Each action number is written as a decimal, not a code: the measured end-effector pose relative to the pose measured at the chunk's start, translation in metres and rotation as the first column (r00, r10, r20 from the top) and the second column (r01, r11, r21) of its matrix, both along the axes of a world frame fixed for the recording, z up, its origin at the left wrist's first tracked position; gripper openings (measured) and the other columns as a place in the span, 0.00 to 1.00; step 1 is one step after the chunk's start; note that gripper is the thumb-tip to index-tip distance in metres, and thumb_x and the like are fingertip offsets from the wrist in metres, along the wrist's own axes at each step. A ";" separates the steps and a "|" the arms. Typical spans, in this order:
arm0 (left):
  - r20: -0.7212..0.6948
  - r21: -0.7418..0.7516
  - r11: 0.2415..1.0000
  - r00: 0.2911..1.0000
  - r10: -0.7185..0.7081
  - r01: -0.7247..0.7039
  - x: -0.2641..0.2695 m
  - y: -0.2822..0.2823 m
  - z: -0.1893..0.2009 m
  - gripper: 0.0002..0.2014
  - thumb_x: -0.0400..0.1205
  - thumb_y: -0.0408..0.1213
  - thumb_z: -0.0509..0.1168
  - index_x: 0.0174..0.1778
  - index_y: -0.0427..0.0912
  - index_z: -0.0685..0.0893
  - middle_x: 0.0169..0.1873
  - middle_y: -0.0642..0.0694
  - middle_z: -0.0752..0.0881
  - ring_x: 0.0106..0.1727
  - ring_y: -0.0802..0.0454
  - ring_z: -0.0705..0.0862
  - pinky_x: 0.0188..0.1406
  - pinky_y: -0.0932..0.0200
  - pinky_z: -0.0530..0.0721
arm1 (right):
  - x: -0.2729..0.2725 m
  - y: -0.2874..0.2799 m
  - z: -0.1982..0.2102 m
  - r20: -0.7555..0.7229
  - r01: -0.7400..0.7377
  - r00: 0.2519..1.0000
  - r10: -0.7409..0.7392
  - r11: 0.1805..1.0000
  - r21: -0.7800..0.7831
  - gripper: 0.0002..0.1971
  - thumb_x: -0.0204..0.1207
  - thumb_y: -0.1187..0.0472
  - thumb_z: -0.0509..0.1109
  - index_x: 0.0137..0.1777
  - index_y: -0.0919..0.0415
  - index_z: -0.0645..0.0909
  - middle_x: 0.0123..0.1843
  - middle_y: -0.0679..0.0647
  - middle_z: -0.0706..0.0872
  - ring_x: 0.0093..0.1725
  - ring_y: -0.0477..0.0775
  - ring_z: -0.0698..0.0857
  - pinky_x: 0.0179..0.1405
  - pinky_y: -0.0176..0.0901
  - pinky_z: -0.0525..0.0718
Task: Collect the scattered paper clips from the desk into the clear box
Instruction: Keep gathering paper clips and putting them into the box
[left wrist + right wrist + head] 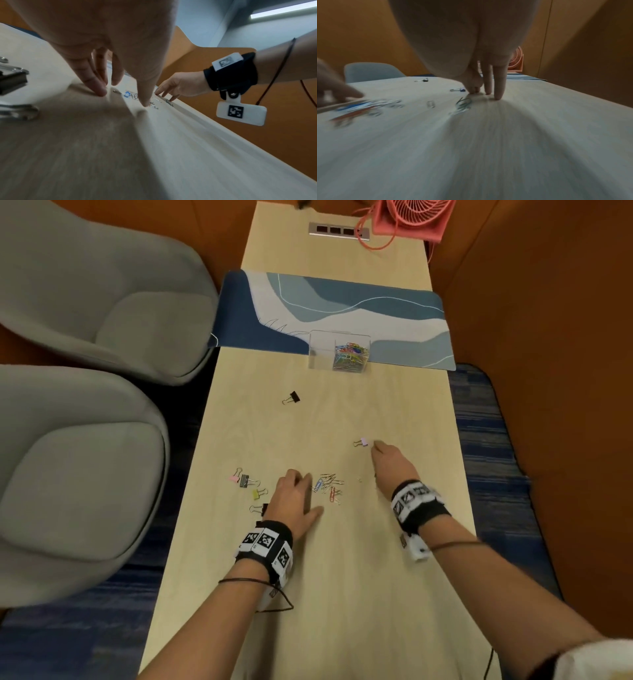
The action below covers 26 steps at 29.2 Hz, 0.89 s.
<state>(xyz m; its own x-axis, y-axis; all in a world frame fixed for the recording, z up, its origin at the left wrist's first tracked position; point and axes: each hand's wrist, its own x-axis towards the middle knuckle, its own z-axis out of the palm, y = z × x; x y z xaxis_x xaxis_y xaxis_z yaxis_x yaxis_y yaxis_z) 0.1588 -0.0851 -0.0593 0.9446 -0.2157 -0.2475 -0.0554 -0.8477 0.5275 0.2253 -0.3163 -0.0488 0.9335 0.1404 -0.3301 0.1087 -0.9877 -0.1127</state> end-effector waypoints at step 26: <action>0.036 -0.121 0.989 0.996 0.086 -0.081 0.031 -0.020 -0.001 0.06 0.75 0.33 0.71 0.43 0.44 0.92 0.42 0.47 0.90 0.43 0.51 0.87 0.49 0.62 0.83 | -0.065 0.071 0.012 0.078 -0.112 0.990 0.119 0.990 -0.085 0.20 0.72 0.54 0.75 0.61 0.62 0.84 0.56 0.59 0.84 0.52 0.60 0.82 0.50 0.47 0.85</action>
<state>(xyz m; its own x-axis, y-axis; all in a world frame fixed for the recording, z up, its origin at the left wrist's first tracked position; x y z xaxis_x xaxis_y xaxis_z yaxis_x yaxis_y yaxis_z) 0.1897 -0.1052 -0.0604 0.9693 -0.1614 -0.1853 -0.0107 -0.7812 0.6242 0.1600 -0.2455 -0.0366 0.9370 0.2252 -0.2671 0.2283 -0.9734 -0.0196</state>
